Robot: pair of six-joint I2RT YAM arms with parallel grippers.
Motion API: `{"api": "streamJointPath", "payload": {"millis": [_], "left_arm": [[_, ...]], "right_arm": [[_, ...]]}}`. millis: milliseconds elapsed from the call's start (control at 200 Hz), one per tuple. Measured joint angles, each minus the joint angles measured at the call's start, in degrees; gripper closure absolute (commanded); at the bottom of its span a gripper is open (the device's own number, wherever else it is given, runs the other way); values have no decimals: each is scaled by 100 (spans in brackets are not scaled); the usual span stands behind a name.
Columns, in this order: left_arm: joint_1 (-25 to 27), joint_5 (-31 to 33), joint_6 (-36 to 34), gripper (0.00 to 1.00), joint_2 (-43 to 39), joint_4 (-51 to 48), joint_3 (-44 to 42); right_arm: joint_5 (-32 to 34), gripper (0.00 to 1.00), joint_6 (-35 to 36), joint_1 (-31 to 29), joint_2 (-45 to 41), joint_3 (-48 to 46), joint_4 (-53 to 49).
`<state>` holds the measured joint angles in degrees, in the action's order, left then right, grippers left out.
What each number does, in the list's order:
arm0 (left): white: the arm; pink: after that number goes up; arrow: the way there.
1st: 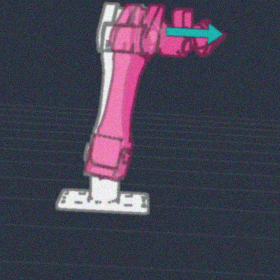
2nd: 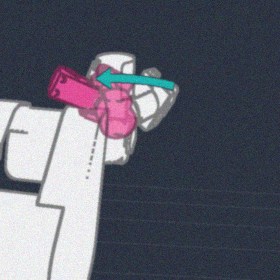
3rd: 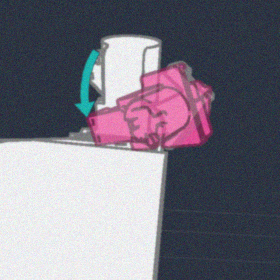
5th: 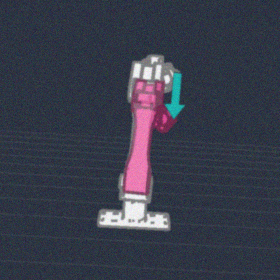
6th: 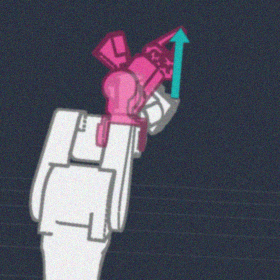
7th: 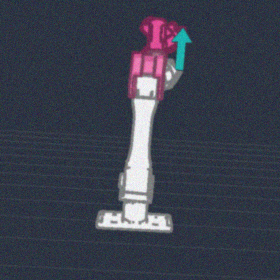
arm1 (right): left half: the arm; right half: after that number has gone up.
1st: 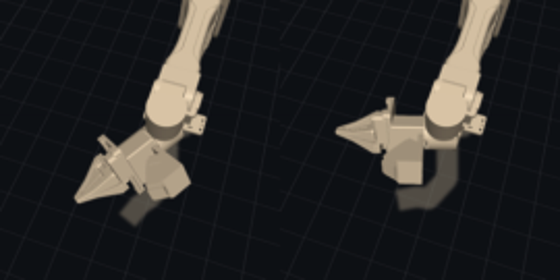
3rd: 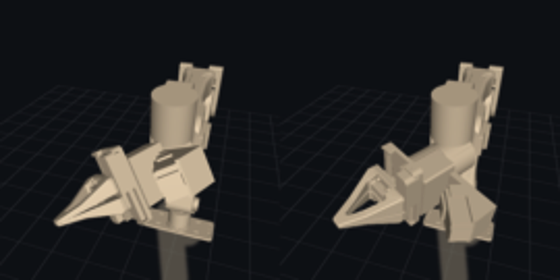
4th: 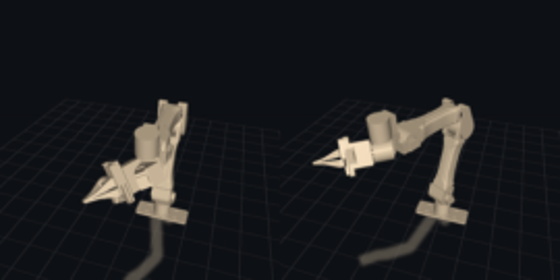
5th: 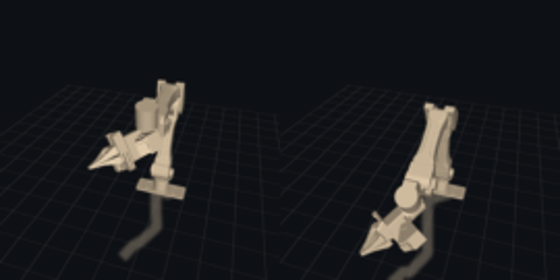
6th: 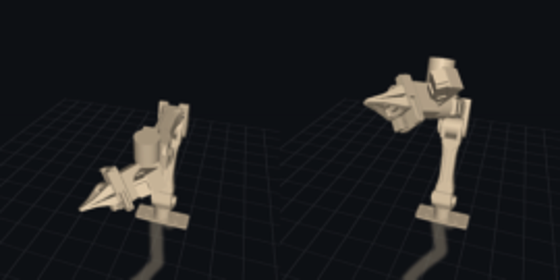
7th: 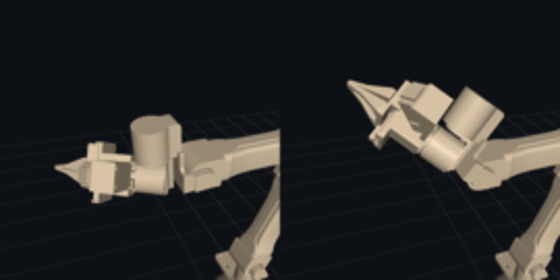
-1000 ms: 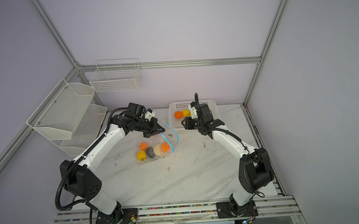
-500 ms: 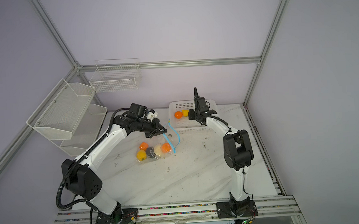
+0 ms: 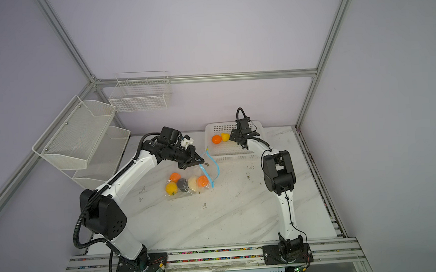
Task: Place the food in the zip-top bag and seal the zipper
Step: 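Raise the right gripper away from the bag and move it over the basket, then lower the right gripper onto the long yellow fruit and close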
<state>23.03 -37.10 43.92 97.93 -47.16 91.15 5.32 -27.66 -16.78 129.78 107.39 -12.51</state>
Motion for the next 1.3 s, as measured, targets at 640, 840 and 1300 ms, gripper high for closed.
{"api": "streamJointPath", "payload": {"millis": [640,840,1300], "left_arm": [[0,-28,0,100,195,2,2],[0,-42,0,100,216,0,2],[0,-42,0,100,225,-4,7]], "right_arm": [[994,3,-892,2,1292,1663,-730],[975,9,-887,2,1547,1952,-772],[1038,19,-688,2,1757,1930,-678]]}}
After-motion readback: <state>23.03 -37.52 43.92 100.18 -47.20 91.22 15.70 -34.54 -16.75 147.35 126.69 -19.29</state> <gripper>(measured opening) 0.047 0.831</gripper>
